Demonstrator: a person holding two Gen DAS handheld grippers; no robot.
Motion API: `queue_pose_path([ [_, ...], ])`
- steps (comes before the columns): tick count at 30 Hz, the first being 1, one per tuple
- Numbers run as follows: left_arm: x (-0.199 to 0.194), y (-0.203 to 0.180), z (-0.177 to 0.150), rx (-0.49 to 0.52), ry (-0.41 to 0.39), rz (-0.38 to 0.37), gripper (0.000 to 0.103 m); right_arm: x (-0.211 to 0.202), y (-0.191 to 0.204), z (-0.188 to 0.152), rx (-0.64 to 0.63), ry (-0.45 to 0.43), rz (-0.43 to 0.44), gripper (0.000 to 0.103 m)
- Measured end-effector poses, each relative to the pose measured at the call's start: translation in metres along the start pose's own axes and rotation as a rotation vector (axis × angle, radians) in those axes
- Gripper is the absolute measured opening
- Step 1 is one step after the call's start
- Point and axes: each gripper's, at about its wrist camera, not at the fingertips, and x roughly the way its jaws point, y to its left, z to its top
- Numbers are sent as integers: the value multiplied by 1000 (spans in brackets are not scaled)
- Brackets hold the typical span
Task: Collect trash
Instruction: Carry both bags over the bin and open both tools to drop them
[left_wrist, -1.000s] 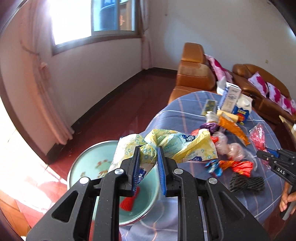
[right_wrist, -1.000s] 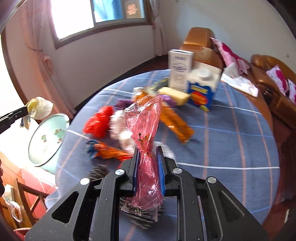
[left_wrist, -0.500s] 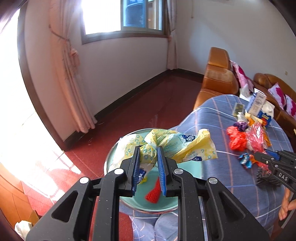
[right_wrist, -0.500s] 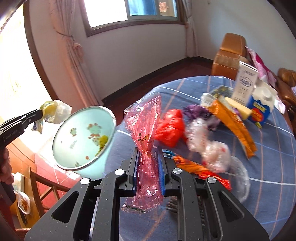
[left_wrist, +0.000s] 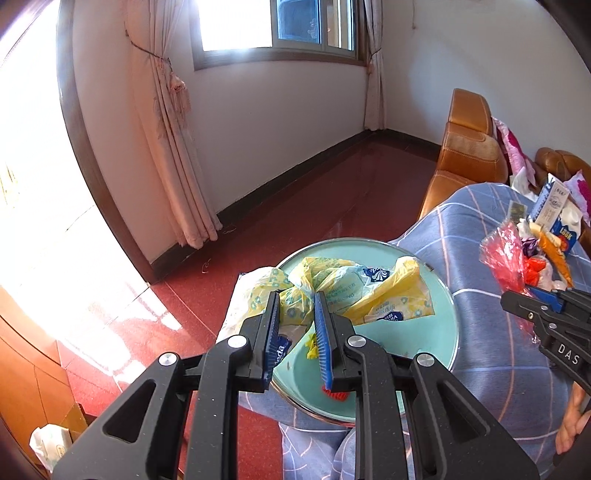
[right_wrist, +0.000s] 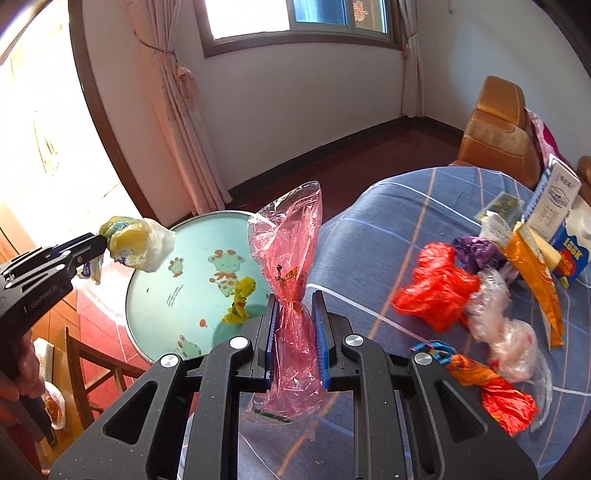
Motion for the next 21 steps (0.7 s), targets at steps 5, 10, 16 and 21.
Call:
queue_pose_path([
  [5,11,0,-2,-6,22,1,19,18,10,8,-4,17,3,19],
  [10,24,-1,-3,-8,45,2,19,33,19,14,-19,26,7,19],
  [16,43,-7,-2,-4,84,8,19,52,25,20,-30,52,12,19],
  [21,52,-13,-3,8,98,9,21,65,27,22,-31,77,28,21],
])
